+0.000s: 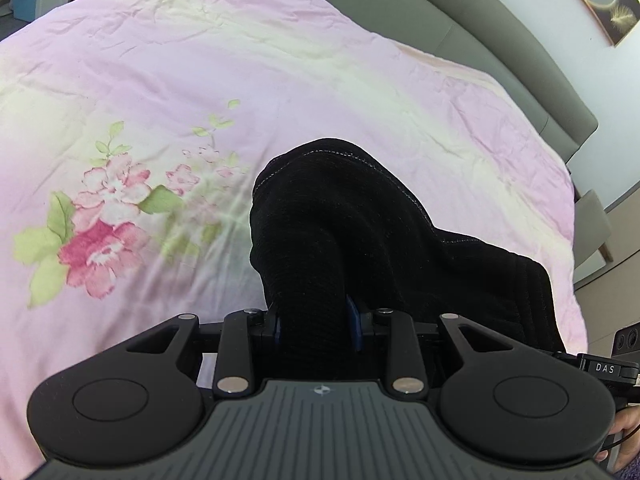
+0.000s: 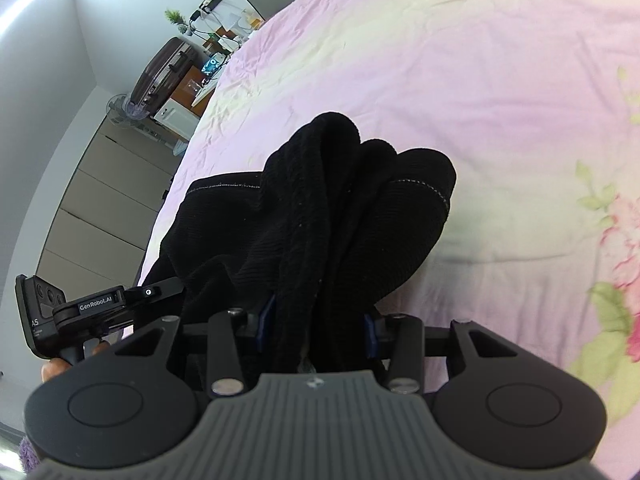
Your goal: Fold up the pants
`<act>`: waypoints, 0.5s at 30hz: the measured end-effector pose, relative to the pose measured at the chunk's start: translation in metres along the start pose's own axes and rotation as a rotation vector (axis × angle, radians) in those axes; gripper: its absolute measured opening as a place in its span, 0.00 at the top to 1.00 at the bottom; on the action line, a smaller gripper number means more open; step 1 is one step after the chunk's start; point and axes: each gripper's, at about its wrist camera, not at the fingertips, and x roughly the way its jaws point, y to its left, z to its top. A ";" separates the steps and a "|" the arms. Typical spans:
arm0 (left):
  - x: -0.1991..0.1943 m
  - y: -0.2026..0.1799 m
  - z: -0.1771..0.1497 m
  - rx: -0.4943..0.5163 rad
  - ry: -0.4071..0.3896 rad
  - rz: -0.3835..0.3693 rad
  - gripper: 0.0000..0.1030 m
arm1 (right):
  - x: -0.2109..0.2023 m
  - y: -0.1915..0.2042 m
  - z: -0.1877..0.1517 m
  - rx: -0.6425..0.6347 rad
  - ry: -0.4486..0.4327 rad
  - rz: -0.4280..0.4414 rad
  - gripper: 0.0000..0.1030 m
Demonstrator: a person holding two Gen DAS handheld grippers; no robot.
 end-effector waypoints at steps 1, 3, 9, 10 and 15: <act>0.005 0.003 0.001 0.008 0.007 0.002 0.68 | 0.005 -0.002 -0.002 0.006 0.003 -0.001 0.62; 0.020 0.012 0.004 0.013 0.029 0.005 0.68 | 0.019 -0.007 -0.003 0.025 0.017 -0.010 0.62; 0.055 0.021 -0.003 0.098 0.083 0.077 0.67 | 0.052 -0.026 -0.010 0.012 0.064 -0.098 0.60; 0.057 0.021 -0.003 0.106 0.096 0.085 0.65 | 0.058 -0.029 -0.012 0.019 0.081 -0.118 0.58; 0.054 0.013 -0.004 0.148 0.109 0.149 0.46 | 0.069 -0.028 -0.009 0.025 0.083 -0.195 0.33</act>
